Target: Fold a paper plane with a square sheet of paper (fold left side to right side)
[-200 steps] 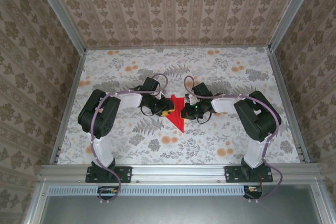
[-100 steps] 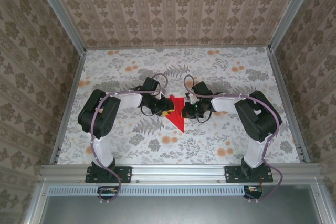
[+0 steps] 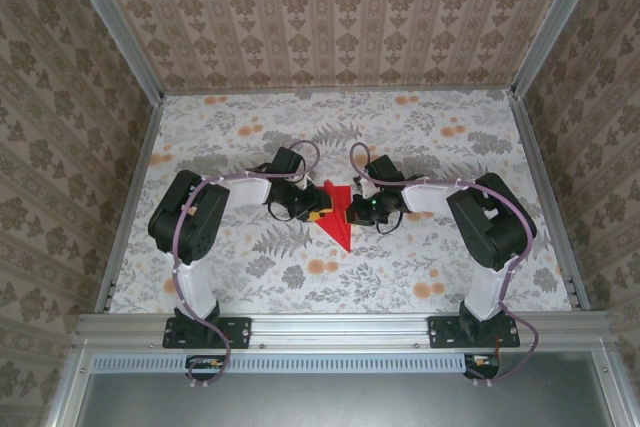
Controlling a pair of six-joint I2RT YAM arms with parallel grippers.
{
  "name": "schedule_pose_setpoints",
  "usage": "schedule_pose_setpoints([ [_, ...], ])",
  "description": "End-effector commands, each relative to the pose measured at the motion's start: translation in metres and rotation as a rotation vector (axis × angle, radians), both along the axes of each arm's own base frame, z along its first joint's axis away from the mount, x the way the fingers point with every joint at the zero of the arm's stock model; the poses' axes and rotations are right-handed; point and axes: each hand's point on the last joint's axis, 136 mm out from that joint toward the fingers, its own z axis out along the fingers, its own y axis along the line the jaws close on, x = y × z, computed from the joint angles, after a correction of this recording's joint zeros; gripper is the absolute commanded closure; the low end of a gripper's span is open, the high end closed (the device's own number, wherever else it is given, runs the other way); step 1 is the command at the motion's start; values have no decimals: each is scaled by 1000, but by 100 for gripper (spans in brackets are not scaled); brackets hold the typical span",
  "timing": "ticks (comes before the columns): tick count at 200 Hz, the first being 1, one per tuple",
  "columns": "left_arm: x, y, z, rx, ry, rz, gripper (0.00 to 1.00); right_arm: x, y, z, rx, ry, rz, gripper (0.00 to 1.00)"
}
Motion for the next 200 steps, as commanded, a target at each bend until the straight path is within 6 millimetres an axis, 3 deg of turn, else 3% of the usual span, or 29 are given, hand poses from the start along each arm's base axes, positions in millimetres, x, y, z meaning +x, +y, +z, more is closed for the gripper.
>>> schedule_pose_setpoints([
  [1, -2, 4, -10, 46, 24, 5, 64, 8, -3, 13, -9, -45, 1, 100],
  [64, -2, 4, -11, 46, 27, 6, 64, 5, 0, 20, 16, -56, 19, 100],
  [200, -2, 4, -10, 45, 26, 4, 64, 5, -8, -7, -58, -6, 11, 100],
])
